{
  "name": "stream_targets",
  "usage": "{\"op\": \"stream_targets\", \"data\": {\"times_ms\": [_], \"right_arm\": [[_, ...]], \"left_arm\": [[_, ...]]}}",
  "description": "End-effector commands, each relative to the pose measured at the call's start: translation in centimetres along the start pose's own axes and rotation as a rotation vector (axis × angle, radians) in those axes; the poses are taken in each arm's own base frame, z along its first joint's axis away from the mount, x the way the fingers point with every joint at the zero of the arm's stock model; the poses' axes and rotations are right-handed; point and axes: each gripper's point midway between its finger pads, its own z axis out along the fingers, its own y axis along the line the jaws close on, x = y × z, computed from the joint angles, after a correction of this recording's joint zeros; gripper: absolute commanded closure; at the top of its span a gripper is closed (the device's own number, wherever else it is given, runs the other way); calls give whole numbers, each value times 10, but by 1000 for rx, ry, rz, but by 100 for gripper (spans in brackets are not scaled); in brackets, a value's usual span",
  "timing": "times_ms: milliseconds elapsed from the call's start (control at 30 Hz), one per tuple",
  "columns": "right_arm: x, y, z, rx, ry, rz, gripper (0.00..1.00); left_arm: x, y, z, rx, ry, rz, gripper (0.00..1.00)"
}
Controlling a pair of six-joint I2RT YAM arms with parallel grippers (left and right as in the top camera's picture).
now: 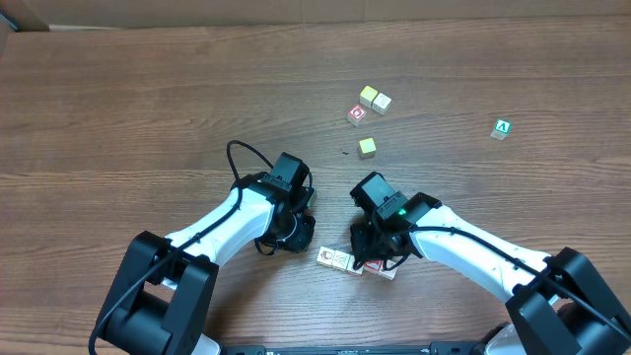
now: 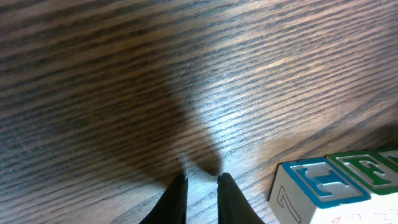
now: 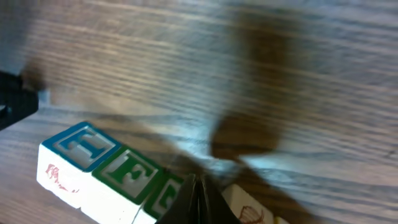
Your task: Flip 5 blocks
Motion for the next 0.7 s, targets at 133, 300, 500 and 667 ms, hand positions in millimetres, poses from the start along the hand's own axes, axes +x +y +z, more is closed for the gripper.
{"op": "stream_targets", "data": {"times_ms": [133, 300, 500, 667], "right_arm": [[-31, -31, -12, 23, -59, 109, 95], [-37, -40, -15, 14, -67, 106, 95], [-20, -37, -13, -2, 7, 3, 94], [-11, -31, -9, 4, 35, -35, 94]], "left_arm": [[1, 5, 3, -17, 10, -21, 88], [1, 5, 3, -16, 7, -20, 87], [1, 5, 3, -16, 7, -21, 87], [1, 5, 3, -16, 8, -21, 87]]}}
